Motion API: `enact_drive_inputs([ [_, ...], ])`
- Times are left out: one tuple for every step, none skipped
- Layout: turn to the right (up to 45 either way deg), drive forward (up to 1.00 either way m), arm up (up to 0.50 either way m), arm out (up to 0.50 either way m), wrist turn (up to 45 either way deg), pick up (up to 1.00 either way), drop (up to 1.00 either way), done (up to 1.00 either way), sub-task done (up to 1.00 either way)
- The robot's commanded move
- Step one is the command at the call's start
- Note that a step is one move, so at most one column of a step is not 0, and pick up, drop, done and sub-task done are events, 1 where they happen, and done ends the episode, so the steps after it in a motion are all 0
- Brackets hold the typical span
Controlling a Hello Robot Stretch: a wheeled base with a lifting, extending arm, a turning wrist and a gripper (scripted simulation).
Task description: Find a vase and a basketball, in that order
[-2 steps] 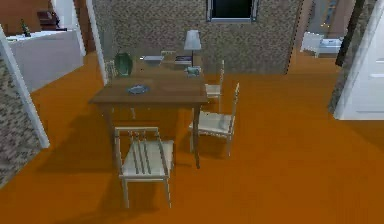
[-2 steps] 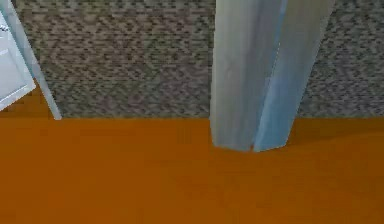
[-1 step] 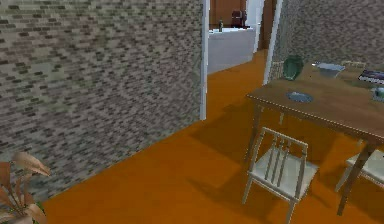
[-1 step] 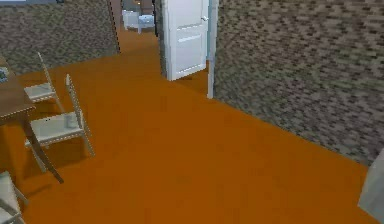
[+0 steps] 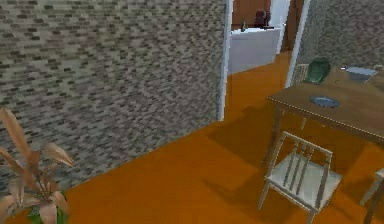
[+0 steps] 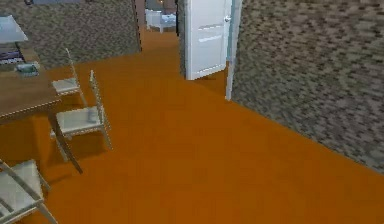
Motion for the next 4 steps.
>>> enact_drive_inputs([
  [0.0,0.95,0.00,0.00,0.0,0.00,0.00,0.00,0.00],
  [21.0,0.00,0.00,0.00,0.0,0.00,0.00,0.00,0.00],
  [0.0,0.85,0.00,0.00,0.0,0.00,0.00,0.00,0.00],
  [45.0,0.00,0.00,0.00,0.0,0.00,0.00,0.00,0.00],
])
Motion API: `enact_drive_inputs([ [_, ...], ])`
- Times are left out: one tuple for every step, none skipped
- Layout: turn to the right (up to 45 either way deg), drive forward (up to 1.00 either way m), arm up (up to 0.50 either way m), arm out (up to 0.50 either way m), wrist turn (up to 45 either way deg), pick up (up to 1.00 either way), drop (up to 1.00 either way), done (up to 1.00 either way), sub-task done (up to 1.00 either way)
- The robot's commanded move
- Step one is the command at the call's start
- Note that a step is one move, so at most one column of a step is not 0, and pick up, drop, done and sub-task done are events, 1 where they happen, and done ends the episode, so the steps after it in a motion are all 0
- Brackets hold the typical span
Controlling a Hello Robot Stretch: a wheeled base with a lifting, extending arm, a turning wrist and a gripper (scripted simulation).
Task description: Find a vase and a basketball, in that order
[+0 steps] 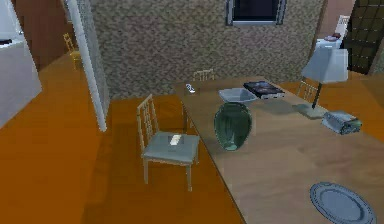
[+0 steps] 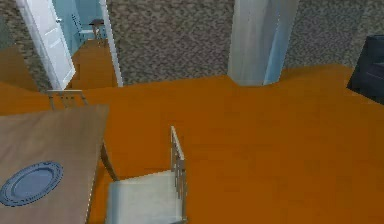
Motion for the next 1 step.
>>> enact_drive_inputs([
  [12.0,0.00,0.00,0.00,0.0,0.00,0.00,0.00,0.00],
])
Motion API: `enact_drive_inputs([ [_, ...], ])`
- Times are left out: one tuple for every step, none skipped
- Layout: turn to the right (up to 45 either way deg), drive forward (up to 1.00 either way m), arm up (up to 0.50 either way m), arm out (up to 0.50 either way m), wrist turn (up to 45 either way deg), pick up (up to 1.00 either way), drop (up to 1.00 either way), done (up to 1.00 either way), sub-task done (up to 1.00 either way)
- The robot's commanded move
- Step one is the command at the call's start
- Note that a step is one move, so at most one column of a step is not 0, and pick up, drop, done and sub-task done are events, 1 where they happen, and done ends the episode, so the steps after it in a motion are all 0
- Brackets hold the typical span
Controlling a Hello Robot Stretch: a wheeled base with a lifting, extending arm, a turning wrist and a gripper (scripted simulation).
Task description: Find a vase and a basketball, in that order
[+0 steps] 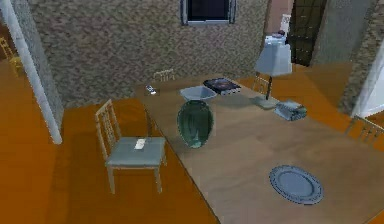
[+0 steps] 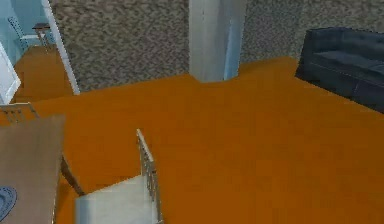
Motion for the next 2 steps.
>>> enact_drive_inputs([
  [0.0,0.00,0.00,0.00,0.0,0.00,0.00,0.00,1.00],
  [45.0,0.00,0.00,0.00,0.0,0.00,0.00,0.00,0.00],
])
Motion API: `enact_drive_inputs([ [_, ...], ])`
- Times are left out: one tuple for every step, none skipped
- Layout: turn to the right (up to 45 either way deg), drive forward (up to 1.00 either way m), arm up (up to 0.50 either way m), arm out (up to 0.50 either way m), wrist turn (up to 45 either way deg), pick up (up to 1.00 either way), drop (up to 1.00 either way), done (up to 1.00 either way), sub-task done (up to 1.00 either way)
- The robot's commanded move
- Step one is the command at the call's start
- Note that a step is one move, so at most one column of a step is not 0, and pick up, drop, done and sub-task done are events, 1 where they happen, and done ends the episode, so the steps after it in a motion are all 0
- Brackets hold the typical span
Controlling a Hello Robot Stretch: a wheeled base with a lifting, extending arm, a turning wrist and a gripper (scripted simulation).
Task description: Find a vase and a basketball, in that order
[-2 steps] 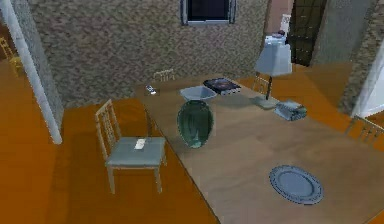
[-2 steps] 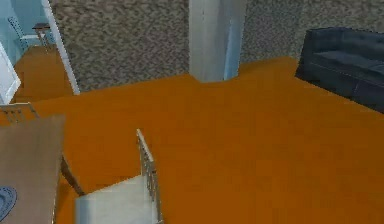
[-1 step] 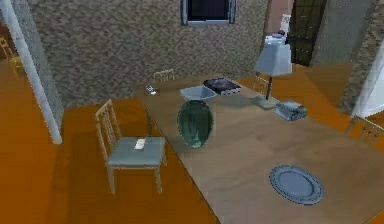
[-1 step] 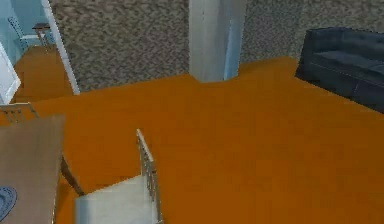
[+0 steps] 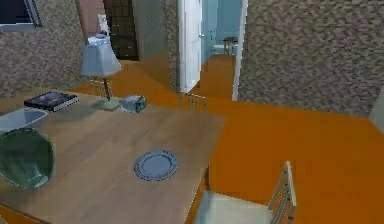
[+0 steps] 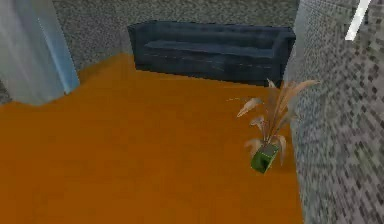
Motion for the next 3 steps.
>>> enact_drive_inputs([
  [45.0,0.00,0.00,0.00,0.0,0.00,0.00,0.00,0.00],
  [36.0,0.00,0.00,0.00,0.0,0.00,0.00,0.00,0.00],
  [0.0,0.65,0.00,0.00,0.0,0.00,0.00,0.00,0.00],
])
